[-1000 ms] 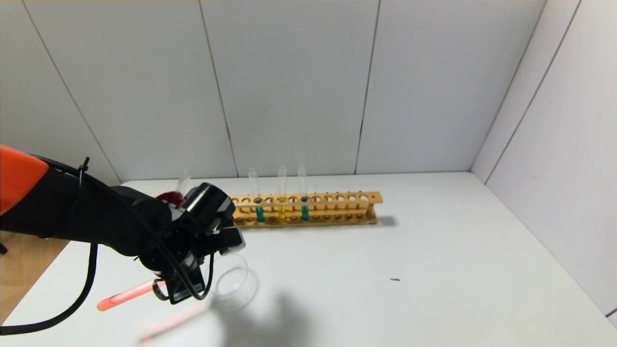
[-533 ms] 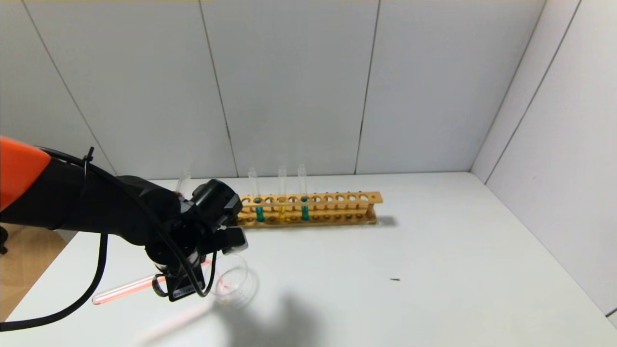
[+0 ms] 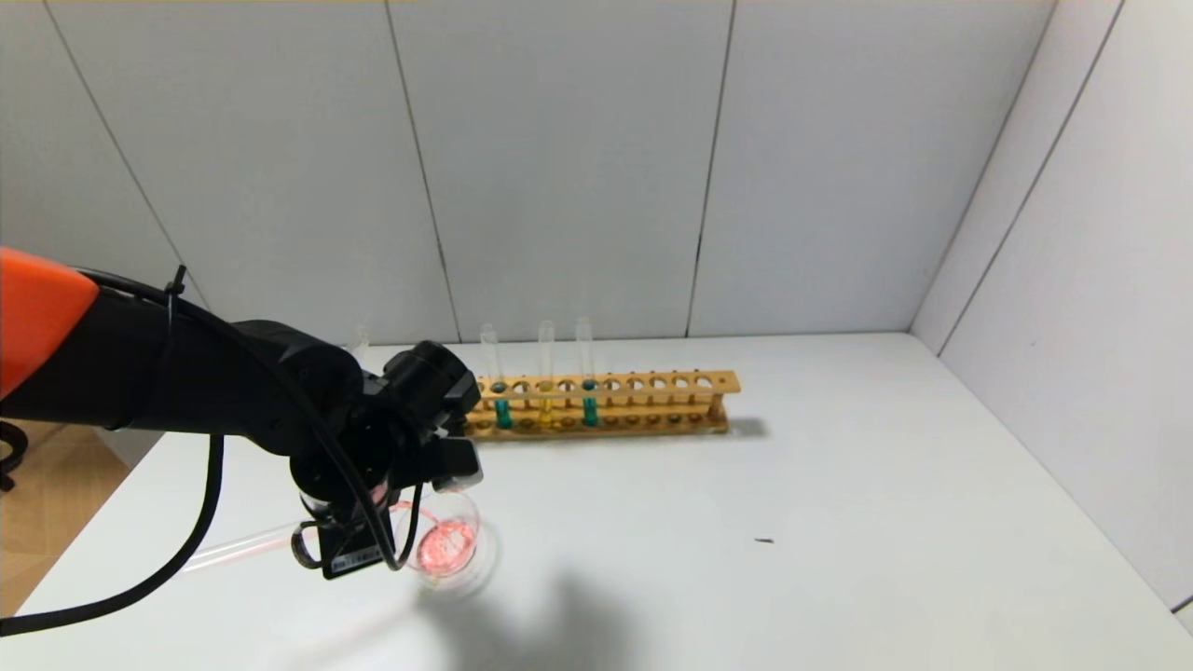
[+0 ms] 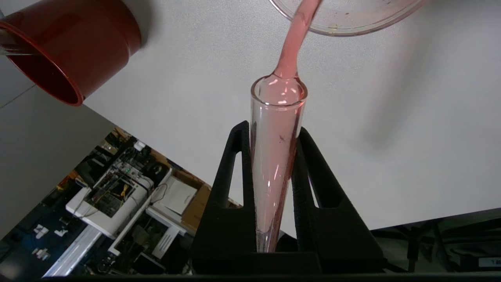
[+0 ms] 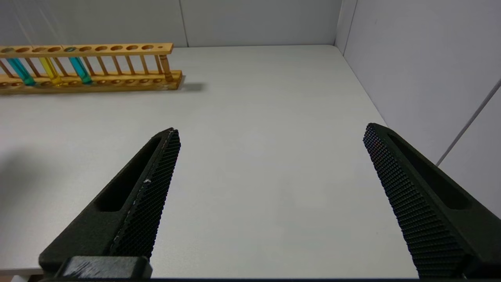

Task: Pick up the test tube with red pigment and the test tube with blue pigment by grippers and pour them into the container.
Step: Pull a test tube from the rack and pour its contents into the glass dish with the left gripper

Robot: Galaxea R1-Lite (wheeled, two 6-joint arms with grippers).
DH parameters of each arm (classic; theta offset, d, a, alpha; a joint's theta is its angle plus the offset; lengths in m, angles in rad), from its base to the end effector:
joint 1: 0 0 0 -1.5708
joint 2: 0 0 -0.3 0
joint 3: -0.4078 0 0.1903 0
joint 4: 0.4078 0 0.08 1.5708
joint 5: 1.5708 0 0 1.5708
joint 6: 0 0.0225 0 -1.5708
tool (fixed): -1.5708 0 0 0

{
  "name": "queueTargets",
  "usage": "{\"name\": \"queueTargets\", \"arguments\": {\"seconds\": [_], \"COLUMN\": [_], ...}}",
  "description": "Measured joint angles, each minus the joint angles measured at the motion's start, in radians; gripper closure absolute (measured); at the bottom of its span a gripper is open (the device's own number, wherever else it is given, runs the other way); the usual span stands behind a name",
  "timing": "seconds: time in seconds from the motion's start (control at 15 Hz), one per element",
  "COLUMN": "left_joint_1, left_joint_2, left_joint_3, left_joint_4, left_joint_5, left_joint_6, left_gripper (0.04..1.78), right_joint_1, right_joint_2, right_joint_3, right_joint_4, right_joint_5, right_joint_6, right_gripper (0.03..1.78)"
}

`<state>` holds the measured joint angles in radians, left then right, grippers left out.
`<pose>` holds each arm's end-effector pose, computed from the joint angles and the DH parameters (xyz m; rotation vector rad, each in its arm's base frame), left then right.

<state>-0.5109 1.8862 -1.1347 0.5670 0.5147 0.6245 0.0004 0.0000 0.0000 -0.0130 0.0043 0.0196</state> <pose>0.2646 -0.1356 0.1246 1.1966 1.1504 -0.3678 -0.0228 0.0001 0.0768 0.0196 -0.0130 0.0048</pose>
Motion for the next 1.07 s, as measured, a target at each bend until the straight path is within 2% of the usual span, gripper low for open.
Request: {"name": "queueTargets", "arguments": {"seconds": [0.87,1.07], "left_joint_1": [-0.037,-0.052], "left_joint_2": [0.053,0.078], "left_joint_3": [-0.082,-0.136], "left_joint_4": [0.098,0.167], "left_joint_5": [0.027,0.031], "left_joint_6": [-0.004,-0.009], "left_gripper": [1.50,1.50], "right_joint_1": [0.000,0.000], "right_joint_2": [0.000,0.000], "right_joint_3": [0.000,0.000], "right_joint_4": [0.000,0.000], "right_joint_5": [0.000,0.000], "right_joint_6": [0.000,0.000], "right_gripper": [0.10,0.10]}}
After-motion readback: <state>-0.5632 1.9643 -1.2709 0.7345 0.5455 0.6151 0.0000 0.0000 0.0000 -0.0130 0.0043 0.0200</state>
